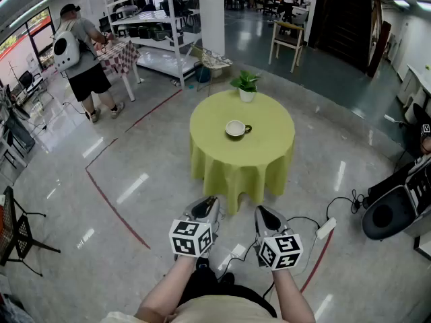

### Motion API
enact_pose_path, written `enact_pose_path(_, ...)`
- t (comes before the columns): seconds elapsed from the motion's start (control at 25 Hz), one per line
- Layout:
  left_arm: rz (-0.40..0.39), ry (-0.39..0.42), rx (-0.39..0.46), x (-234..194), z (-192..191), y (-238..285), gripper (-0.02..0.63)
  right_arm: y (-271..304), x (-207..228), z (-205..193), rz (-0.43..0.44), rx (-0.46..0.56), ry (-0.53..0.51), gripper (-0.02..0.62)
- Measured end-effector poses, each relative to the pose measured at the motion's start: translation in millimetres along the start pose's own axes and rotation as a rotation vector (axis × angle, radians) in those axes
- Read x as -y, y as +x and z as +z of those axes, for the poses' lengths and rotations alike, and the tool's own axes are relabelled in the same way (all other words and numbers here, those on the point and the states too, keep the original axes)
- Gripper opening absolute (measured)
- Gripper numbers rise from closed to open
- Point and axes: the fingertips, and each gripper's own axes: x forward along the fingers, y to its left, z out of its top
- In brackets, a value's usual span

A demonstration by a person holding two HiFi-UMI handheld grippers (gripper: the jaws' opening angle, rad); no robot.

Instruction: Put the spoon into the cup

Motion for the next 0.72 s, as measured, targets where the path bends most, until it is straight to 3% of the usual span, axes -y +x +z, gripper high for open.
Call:
enact_pose_path(0.56, 0.004, -0.004, 0.006, 8, 4, -29, 0.055, -25, -20, 4, 0.006, 0.024, 0.032, 0.002)
enact_pose_path(0.72, 0.009, 0.004, 0.012, -1, 10, 2, 0.055, -2, 2, 7, 0.008, 0.043, 0.045, 0.002)
